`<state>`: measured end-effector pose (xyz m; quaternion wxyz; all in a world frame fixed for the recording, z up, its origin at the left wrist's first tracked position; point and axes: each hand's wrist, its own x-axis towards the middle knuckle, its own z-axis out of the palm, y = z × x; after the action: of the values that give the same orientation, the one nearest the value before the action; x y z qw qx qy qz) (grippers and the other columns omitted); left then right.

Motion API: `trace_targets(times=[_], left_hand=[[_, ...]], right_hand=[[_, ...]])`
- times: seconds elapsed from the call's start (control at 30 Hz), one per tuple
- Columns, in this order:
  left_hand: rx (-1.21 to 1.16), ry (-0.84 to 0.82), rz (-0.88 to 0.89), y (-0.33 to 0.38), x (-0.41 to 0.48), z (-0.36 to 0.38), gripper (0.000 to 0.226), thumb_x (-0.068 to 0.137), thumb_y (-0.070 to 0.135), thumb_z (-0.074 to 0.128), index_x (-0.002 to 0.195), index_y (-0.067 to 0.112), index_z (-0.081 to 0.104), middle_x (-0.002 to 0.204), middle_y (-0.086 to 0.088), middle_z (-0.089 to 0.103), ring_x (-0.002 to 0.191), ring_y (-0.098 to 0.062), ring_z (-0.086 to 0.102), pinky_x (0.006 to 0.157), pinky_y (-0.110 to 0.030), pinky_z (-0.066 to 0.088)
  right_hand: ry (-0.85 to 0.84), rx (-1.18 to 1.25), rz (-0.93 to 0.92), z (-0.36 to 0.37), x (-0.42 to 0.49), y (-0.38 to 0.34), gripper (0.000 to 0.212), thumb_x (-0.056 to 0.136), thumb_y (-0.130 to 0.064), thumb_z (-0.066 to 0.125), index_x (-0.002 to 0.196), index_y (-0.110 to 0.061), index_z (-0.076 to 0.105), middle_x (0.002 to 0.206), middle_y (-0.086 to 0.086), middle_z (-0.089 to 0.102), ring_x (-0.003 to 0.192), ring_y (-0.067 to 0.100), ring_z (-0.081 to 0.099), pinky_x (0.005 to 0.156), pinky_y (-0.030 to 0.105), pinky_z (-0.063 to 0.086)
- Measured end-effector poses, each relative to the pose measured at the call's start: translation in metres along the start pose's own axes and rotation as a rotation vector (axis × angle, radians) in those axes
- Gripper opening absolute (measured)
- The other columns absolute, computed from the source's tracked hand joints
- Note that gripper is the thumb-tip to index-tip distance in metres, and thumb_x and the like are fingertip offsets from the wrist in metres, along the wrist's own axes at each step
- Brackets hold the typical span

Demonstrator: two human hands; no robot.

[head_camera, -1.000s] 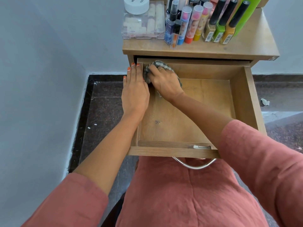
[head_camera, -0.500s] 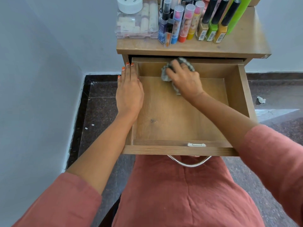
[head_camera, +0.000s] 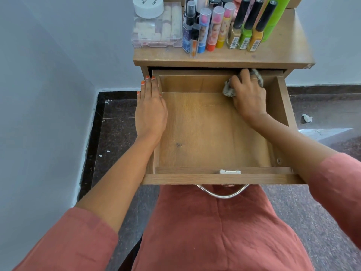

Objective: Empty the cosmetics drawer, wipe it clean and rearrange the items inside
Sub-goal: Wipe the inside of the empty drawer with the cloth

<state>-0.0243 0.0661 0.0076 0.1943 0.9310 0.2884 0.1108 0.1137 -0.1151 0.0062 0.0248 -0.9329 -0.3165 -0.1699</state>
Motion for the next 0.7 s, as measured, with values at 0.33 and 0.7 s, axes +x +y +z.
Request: trace_targets(times=[0.33,0.7], left_hand=[[0.035,0.019,0.011,0.0,0.001,-0.001,0.047,0.1,0.014,0.023,0.146,0.008,0.016,0.156,-0.009,0.014,0.145,-0.02,0.009,0.118,-0.033,0.009],[0.04,0.013,0.018,-0.001,0.001,0.0,0.047,0.1,0.013,0.021,0.146,0.007,0.015,0.155,-0.01,0.013,0.145,-0.02,0.009,0.118,-0.033,0.007]], right_hand=[[-0.145,-0.192,-0.432,-0.002,0.023,-0.079,0.046,0.045,-0.016,0.084,0.087,-0.019,0.067,0.094,-0.001,0.068,0.068,0.013,0.064,0.031,0.018,0.033],[-0.204,-0.382,-0.396,0.0,-0.006,0.002,0.038,0.072,-0.011,0.061,0.109,-0.014,0.059,0.114,0.004,0.059,0.094,0.02,0.061,0.047,0.027,0.05]])
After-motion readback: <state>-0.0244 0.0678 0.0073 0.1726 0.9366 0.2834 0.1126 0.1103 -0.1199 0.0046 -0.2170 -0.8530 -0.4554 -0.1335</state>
